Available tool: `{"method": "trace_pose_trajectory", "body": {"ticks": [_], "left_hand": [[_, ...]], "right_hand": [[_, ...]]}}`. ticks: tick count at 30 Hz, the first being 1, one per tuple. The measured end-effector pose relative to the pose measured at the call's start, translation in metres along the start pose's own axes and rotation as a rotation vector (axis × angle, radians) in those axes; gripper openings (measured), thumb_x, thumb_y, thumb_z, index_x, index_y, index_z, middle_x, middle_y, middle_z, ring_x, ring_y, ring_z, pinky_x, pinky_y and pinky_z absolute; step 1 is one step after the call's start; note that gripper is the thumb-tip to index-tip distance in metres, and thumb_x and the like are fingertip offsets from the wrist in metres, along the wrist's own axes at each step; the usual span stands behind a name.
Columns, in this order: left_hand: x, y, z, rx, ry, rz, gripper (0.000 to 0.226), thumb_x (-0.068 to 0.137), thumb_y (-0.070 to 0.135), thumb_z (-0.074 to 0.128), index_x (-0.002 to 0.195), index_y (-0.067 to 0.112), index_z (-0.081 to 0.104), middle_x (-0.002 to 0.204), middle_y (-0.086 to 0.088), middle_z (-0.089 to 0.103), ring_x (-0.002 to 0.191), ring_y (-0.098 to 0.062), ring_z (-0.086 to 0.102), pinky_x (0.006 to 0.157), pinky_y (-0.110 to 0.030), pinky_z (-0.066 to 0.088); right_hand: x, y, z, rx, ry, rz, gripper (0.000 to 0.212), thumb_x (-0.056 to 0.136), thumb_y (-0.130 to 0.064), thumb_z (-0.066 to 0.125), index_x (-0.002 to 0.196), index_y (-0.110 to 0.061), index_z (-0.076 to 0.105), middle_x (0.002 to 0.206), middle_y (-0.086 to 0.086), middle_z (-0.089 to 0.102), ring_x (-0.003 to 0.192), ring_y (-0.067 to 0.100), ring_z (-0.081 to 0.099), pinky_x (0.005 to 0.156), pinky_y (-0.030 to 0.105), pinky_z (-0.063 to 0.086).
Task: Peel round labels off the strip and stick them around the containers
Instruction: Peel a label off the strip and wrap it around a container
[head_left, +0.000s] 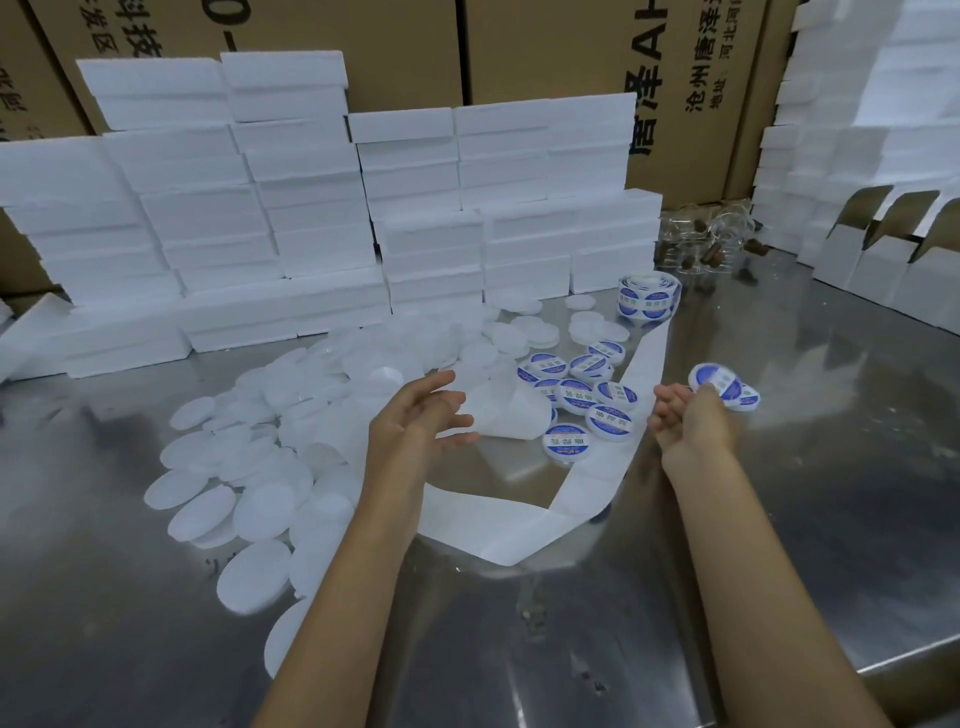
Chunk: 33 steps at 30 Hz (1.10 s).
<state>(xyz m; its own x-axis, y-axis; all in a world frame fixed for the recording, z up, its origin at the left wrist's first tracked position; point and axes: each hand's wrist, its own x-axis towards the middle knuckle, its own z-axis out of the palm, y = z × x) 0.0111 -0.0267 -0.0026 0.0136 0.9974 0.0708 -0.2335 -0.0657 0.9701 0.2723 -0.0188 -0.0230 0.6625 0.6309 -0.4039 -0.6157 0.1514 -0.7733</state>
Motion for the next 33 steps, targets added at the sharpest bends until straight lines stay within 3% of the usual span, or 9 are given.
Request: {"method": "trace_pose_trajectory", "body": {"ticks": [5, 7, 11, 14, 17, 21, 25, 30, 33], "left_hand": [[0.000, 0.001, -0.001, 0.014, 0.037, -0.007, 0.023, 0.093, 0.002, 0.063, 0.109, 0.013, 0.075, 0.092, -0.007, 0.073, 0.078, -0.024, 0.070, 0.078, -0.041, 0.062], [0.000, 0.002, -0.001, 0.020, 0.057, -0.004, 0.024, 0.094, 0.000, 0.057, 0.107, 0.011, 0.074, 0.088, -0.009, 0.073, 0.075, -0.024, 0.069, 0.077, -0.041, 0.062], [0.001, 0.003, -0.003, 0.032, 0.109, -0.009, 0.027, 0.093, -0.003, 0.051, 0.100, 0.010, 0.074, 0.079, -0.010, 0.070, 0.065, -0.021, 0.067, 0.081, -0.043, 0.062], [0.002, 0.002, -0.003, 0.042, 0.139, -0.026, 0.027, 0.093, -0.002, 0.050, 0.099, 0.010, 0.074, 0.075, -0.008, 0.071, 0.063, -0.021, 0.067, 0.086, -0.046, 0.060], [0.003, 0.001, -0.003, 0.043, 0.171, -0.045, 0.026, 0.094, 0.000, 0.050, 0.096, 0.011, 0.074, 0.074, -0.006, 0.071, 0.061, -0.020, 0.068, 0.086, -0.045, 0.060], [0.006, -0.001, -0.003, 0.038, 0.192, -0.061, 0.028, 0.095, 0.000, 0.048, 0.096, 0.010, 0.074, 0.075, -0.007, 0.071, 0.060, -0.020, 0.067, 0.078, -0.038, 0.061], [0.010, -0.002, -0.005, 0.056, 0.216, -0.060, 0.030, 0.095, -0.002, 0.045, 0.096, 0.009, 0.073, 0.071, -0.004, 0.070, 0.057, -0.018, 0.066, 0.069, -0.031, 0.060], [0.014, -0.005, -0.007, 0.074, 0.220, -0.062, 0.033, 0.095, -0.002, 0.043, 0.094, 0.010, 0.074, 0.070, -0.002, 0.071, 0.055, -0.016, 0.065, 0.058, -0.022, 0.058], [0.014, -0.006, -0.006, 0.074, 0.210, -0.059, 0.034, 0.094, -0.002, 0.043, 0.092, 0.012, 0.074, 0.068, 0.000, 0.070, 0.054, -0.015, 0.064, 0.057, -0.021, 0.057]], "right_hand": [[-0.005, 0.000, 0.004, -0.071, 0.047, -0.019, 0.021, 0.102, -0.021, 0.041, 0.099, -0.010, 0.058, 0.078, 0.004, 0.064, 0.054, 0.011, 0.048, 0.048, 0.021, 0.042], [-0.013, 0.004, 0.009, -0.235, 0.072, -0.165, 0.020, 0.099, -0.016, 0.044, 0.102, -0.009, 0.063, 0.075, 0.001, 0.066, 0.058, 0.012, 0.053, 0.050, 0.021, 0.045], [-0.033, 0.022, 0.035, -0.637, -0.204, -0.645, 0.017, 0.095, -0.020, 0.053, 0.100, -0.014, 0.068, 0.088, -0.001, 0.070, 0.083, 0.017, 0.065, 0.072, 0.030, 0.052], [-0.031, 0.030, 0.066, -0.922, -0.433, -0.780, 0.016, 0.095, -0.017, 0.055, 0.103, -0.016, 0.068, 0.099, -0.005, 0.067, 0.091, 0.011, 0.061, 0.081, 0.025, 0.047], [-0.015, 0.034, 0.101, -1.074, -0.504, -0.815, 0.021, 0.092, -0.011, 0.055, 0.109, -0.013, 0.069, 0.106, -0.001, 0.067, 0.094, 0.014, 0.060, 0.085, 0.026, 0.046], [0.012, 0.051, 0.138, -1.304, -0.608, -0.808, 0.029, 0.089, -0.008, 0.057, 0.118, -0.009, 0.064, 0.124, 0.007, 0.063, 0.116, 0.023, 0.055, 0.092, 0.025, 0.039], [0.032, 0.067, 0.156, -1.460, -0.695, -0.740, 0.040, 0.085, -0.008, 0.060, 0.124, -0.016, 0.059, 0.134, 0.012, 0.053, 0.121, 0.026, 0.051, 0.099, 0.030, 0.040], [0.044, 0.075, 0.165, -1.539, -0.761, -0.741, 0.035, 0.081, -0.008, 0.061, 0.115, -0.018, 0.060, 0.130, 0.004, 0.057, 0.124, 0.025, 0.047, 0.106, 0.042, 0.039], [0.048, 0.074, 0.167, -1.528, -0.742, -0.776, 0.028, 0.081, -0.016, 0.066, 0.109, -0.018, 0.061, 0.124, 0.005, 0.059, 0.118, 0.025, 0.051, 0.102, 0.040, 0.042]]}}
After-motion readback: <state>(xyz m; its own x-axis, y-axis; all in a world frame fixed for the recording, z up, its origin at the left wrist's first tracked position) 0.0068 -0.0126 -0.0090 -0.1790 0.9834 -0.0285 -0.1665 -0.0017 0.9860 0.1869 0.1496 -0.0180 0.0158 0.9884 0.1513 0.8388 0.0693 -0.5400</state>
